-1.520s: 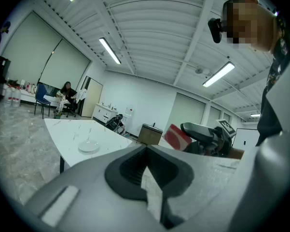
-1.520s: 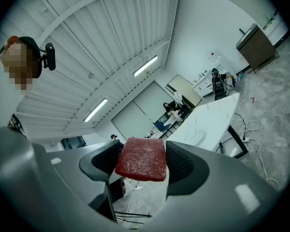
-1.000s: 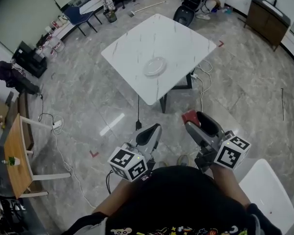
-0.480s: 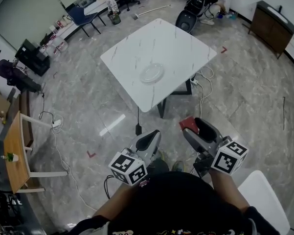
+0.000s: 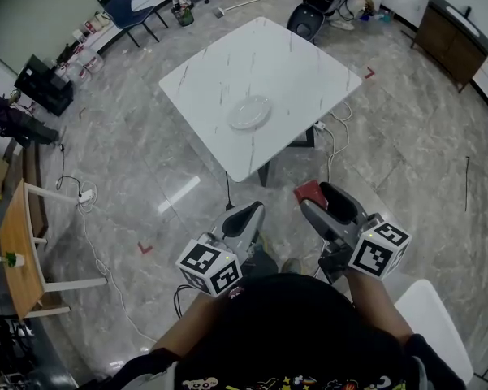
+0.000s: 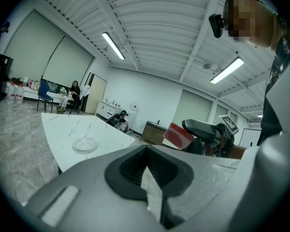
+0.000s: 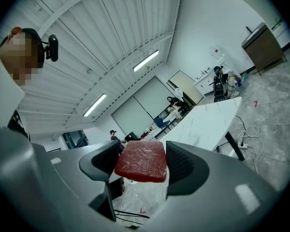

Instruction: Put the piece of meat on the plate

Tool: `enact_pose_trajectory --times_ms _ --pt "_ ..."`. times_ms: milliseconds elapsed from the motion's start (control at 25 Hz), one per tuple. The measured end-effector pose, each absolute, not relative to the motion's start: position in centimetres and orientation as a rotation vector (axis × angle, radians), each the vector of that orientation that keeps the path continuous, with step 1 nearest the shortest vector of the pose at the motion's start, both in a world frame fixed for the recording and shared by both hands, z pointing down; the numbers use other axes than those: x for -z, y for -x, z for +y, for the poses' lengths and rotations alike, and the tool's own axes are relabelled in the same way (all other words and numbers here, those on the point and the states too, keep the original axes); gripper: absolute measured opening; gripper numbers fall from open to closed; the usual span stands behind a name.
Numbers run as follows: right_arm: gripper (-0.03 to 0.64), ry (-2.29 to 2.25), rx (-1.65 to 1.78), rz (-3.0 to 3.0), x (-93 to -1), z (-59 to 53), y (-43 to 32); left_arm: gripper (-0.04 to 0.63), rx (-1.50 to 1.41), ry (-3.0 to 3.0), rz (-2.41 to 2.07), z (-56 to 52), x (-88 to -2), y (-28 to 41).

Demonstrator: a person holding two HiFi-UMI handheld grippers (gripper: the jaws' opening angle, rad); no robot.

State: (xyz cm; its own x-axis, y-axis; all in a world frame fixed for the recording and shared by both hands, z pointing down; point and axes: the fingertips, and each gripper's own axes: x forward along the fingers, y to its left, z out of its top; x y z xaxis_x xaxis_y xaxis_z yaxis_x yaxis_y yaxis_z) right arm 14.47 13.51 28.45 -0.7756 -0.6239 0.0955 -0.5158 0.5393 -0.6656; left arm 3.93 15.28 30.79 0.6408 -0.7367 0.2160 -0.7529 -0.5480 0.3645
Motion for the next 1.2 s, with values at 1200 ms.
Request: enact_pose_trajectory --times_ms 1200 --pt "0.325 1.150 1.109 2.492 -28.8 3.2 -2.5 0.000 -0.075 -2.449 -1.032 4.3 -31.4 9.3"
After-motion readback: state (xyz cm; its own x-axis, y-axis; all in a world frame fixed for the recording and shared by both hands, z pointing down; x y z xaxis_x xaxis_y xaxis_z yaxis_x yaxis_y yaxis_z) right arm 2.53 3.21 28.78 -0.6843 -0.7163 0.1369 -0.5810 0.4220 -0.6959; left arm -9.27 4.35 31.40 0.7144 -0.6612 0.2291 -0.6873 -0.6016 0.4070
